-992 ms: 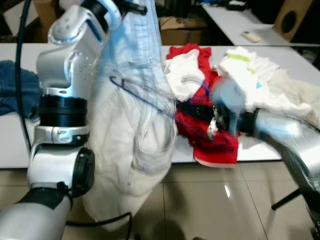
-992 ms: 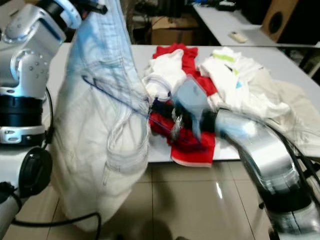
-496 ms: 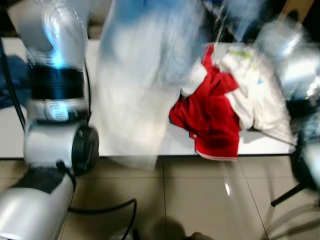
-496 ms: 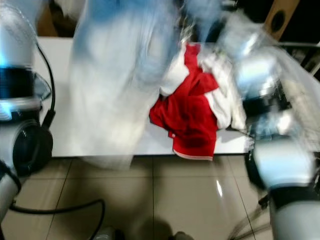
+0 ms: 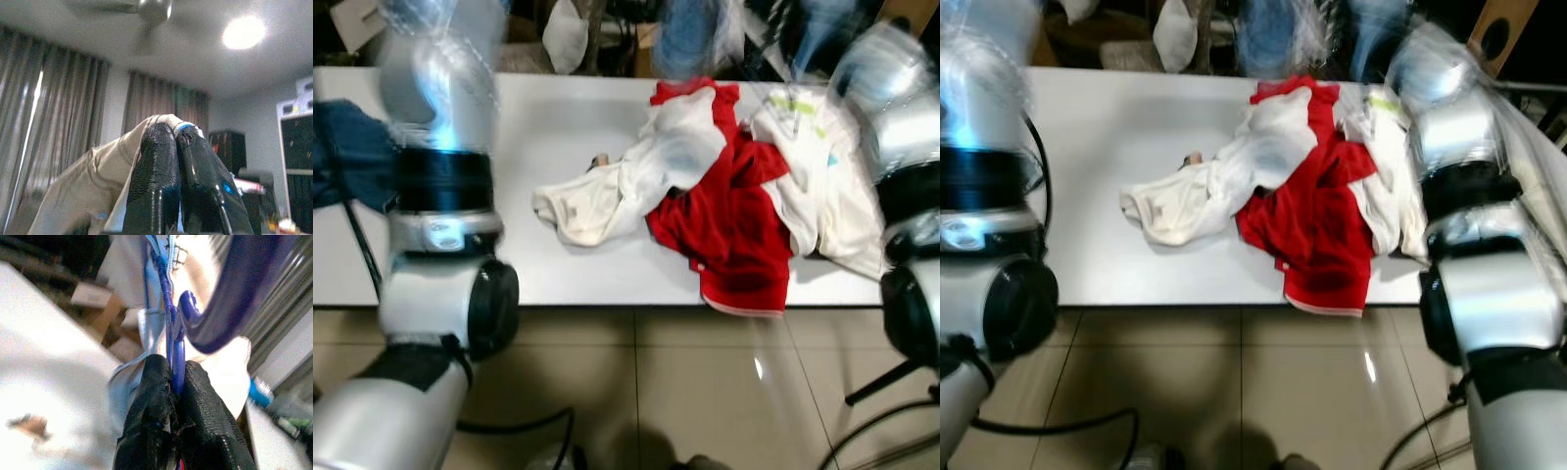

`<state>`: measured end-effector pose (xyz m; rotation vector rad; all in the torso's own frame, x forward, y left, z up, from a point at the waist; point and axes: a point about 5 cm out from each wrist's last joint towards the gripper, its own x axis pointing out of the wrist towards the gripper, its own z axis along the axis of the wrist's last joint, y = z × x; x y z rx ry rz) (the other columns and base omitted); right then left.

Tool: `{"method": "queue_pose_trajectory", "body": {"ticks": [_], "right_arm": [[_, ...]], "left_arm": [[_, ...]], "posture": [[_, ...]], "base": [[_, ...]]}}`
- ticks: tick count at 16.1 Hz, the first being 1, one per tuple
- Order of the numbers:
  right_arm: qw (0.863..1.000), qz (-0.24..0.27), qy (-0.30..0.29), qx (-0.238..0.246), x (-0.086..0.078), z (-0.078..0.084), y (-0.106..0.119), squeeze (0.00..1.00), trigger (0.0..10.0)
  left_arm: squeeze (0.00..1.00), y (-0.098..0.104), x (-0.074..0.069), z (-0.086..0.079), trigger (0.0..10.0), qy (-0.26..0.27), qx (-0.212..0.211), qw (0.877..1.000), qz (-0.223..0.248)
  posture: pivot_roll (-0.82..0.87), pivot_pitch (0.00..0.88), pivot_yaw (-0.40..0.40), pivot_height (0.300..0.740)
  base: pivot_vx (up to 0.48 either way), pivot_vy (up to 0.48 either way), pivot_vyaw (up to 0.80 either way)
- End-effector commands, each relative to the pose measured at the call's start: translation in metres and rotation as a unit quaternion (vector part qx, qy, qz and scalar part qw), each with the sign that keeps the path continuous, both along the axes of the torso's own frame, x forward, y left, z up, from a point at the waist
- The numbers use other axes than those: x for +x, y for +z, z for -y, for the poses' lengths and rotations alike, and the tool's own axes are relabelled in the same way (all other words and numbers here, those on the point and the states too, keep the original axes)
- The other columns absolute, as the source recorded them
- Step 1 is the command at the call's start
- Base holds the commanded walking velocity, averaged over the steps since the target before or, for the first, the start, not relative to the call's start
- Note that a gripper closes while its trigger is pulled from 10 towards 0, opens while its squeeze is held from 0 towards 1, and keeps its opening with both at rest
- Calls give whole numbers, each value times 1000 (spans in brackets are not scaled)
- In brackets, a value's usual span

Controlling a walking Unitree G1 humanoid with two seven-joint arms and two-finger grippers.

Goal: Hang hanger

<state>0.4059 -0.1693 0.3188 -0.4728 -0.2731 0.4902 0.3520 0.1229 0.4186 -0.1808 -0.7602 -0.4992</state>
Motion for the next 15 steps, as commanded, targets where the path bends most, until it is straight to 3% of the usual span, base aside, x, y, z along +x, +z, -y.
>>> {"method": "queue_pose_trajectory", "body": {"ticks": [1,2,3,4,5,7,9,12,15], "right_arm": [[1000,28,10,4,-4,4,10,0,10000],[1000,-4,25,-9,-6,9,-18,0,10000],[994,-81,52,-54,-25,22,-83,0,10000],[988,-114,65,-81,-38,29,-110,0,10000],[977,-162,83,-113,-65,42,-145,0,10000],[970,-187,103,-120,-86,53,-154,0,10000],[965,-193,125,-129,-96,53,-153,0,10000],[961,-177,154,-149,-112,62,-129,0,10000],[957,-165,181,-152,-125,66,-100,0,10000]], "left_arm": [[0,0,-4,8,10000,-2,12,1000,12],[0,-44,13,24,10000,5,48,997,-61],[0,-152,33,48,10000,48,155,966,-202],[0,-191,33,52,10000,68,198,948,-241],[0,-229,33,46,10000,105,235,922,-287],[0,-231,37,35,10000,125,247,914,-296],[0,-229,39,30,10000,138,265,910,-287],[0,-221,47,15,10000,184,267,905,-276],[0,-221,54,-3,10000,235,262,892,-285]], "posture": [[-109,0,3,740],[-108,0,4,740],[-112,0,10,740],[-116,0,15,740],[-123,0,24,740],[-129,0,36,740],[-129,0,36,740],[-142,0,43,740],[-144,0,44,740]], "base": [[0,0,0],[0,0,0],[0,0,0],[0,0,0],[0,0,0],[0,0,0],[0,0,0],[0,0,0],[0,0,0]]}}
